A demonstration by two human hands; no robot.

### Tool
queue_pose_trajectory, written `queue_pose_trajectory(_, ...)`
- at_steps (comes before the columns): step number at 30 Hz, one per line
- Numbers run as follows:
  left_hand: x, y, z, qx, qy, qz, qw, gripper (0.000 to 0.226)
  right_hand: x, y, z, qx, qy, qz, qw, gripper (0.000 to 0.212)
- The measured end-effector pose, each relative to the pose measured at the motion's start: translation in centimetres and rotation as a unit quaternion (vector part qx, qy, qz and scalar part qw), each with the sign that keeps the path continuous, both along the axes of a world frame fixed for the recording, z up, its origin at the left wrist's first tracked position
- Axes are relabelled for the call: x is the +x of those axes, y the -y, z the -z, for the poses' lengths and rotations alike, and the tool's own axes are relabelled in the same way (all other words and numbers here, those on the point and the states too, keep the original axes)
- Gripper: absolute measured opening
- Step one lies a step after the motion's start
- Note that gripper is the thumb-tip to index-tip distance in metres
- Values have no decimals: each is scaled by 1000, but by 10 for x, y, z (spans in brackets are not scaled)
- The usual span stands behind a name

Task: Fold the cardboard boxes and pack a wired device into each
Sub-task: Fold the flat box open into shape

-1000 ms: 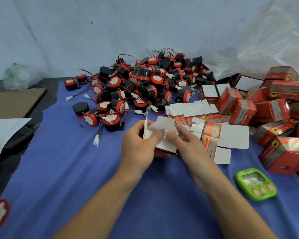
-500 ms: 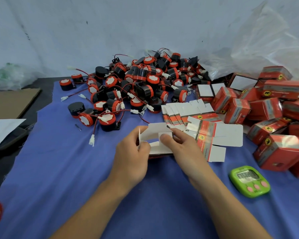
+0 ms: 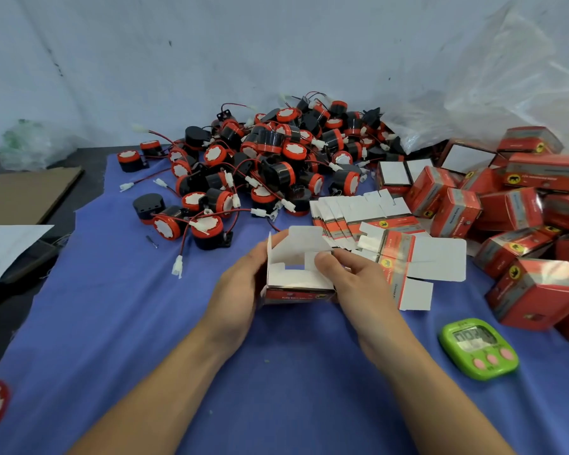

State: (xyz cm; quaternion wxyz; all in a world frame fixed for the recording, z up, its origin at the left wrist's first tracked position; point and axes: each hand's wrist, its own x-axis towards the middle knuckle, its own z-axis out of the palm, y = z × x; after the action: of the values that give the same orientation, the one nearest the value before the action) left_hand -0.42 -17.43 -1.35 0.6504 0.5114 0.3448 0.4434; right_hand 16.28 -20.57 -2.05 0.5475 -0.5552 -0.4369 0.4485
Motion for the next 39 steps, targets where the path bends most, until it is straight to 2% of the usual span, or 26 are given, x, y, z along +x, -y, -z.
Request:
queue_pose_trajectory(5,5,0,0,51,-58,-16,997,27,-2,0,3,14,2,21,1000,21)
queue_pose_trajectory(12,15,3,9,94,-118,-80,985,46,4,-2,1,63,17,17,998,28)
queue_pose_trajectory(15,17,2,13,103,-159,-110,976,38,11,-3,1,53,-10,3,999,31)
queue_pose_trajectory(17,16,0,12,86,-135,-120,980,37,13,-4,1,25,-17,-19,999,28)
queue_pose_trajectory(21,8,-6,3,83,-101,-130,983,56,15,-2,-2,-8,61,-74,995,20)
queue_pose_trajectory(24,2,-12,4,61,-112,-113,985,44,14,0,-6,-26,81,-108,990,35)
queue_pose_trajectory(27,-3,-14,4,49,-129,-68,988,34,13,-2,-2,-26,108,-89,990,47)
queue_pose_trajectory(28,-5,-13,4,43,-126,-47,990,37,12,-2,-2,-32,111,-84,990,43)
queue_pose_trajectory(30,-6,-13,4,44,-117,-33,992,42,13,-3,-1,-46,107,-83,990,19)
queue_pose_trajectory(34,-3,-11,5,74,-150,-37,985,22,12,-3,-3,-52,120,-69,989,24)
queue_pose_trajectory(39,2,-10,8,59,-185,-83,977,45,4,-1,-1,-25,174,-23,984,26)
